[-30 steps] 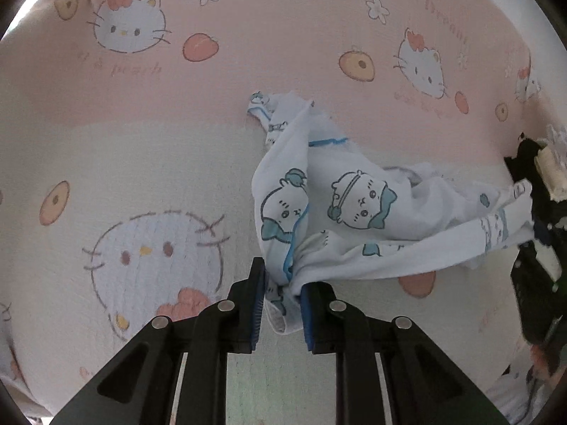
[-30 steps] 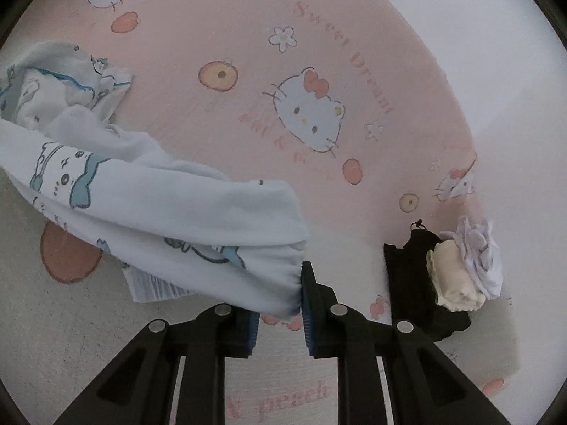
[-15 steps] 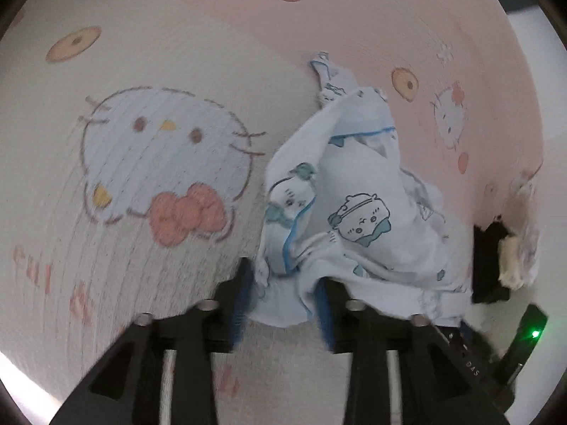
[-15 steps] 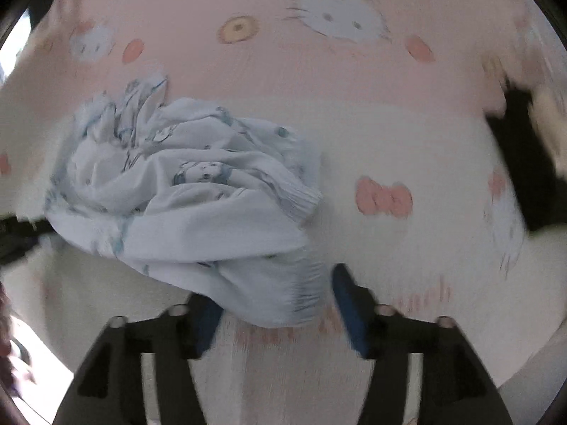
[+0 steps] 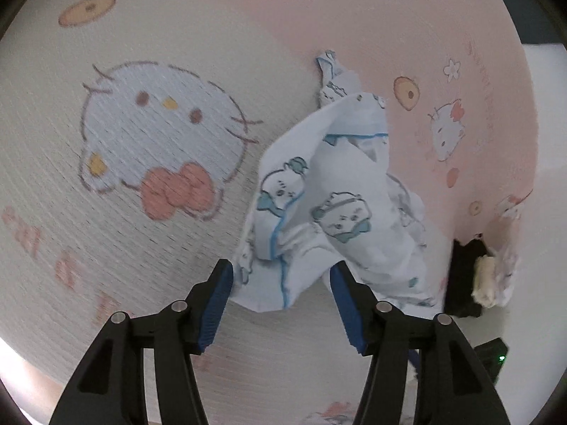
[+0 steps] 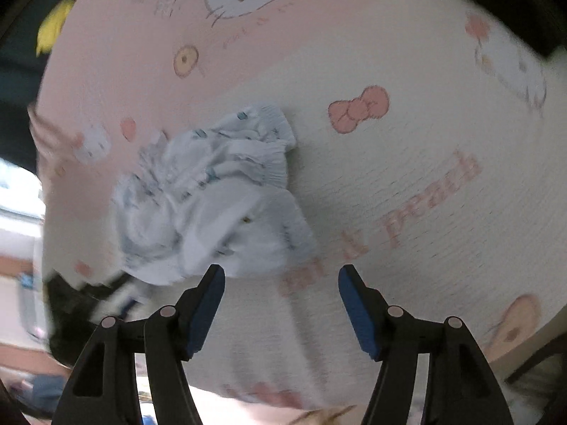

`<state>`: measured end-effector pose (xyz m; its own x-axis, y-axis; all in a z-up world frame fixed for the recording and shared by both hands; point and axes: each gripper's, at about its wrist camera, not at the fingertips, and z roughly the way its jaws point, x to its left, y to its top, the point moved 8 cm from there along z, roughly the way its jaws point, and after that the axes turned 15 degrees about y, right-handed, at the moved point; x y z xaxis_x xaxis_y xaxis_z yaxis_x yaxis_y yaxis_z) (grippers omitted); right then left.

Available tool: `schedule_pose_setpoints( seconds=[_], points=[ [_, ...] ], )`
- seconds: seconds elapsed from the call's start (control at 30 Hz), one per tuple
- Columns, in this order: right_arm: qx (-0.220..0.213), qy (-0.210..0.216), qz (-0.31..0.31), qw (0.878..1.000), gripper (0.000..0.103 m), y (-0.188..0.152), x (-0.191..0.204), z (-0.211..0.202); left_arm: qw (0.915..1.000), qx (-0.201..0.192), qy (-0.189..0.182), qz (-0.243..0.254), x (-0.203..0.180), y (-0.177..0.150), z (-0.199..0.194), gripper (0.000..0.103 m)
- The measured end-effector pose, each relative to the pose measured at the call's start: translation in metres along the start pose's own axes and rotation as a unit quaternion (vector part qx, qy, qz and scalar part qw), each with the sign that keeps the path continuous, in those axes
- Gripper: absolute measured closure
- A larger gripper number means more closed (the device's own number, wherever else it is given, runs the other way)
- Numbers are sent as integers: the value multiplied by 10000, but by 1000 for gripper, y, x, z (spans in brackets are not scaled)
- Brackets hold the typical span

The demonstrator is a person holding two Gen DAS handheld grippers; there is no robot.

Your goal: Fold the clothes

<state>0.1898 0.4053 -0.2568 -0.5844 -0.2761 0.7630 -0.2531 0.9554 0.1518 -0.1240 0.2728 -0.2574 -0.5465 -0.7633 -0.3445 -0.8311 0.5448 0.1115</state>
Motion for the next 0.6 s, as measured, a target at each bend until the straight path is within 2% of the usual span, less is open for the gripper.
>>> schedule_pose_setpoints(
  seconds=[0.07, 0.17, 0.3, 0.43, 0.47, 0.5, 0.6],
  points=[
    [-82, 307, 294, 9991, 37, -2, 2, 1, 9998, 79, -61, -149, 1, -1, 3, 49],
    [-61, 266, 659, 9975, 37, -5, -8, 7, 9989, 149, -109, -424, 16, -12, -7, 49],
    [-10, 199, 1036, 9944, 37, -5, -18, 16, 9988, -160, 58, -461, 26, -13, -26, 49],
    [-240, 80, 1036, 9943, 37, 1, -17, 13, 9973, -356, 133, -629, 31, -15, -35, 48],
    [-306, 27, 1024, 9943, 37, 2, -15, 12, 9969, -369, 92, -687, 31, -16, -35, 44],
    [-375, 1, 1031, 9940, 37, 4, -14, 11, 9965, -355, 48, -754, 31, -17, -34, 39],
    [-467, 88, 1123, 9925, 37, 5, -12, 10, 9945, -93, -161, -1029, 24, -22, -23, 38]
  ],
)
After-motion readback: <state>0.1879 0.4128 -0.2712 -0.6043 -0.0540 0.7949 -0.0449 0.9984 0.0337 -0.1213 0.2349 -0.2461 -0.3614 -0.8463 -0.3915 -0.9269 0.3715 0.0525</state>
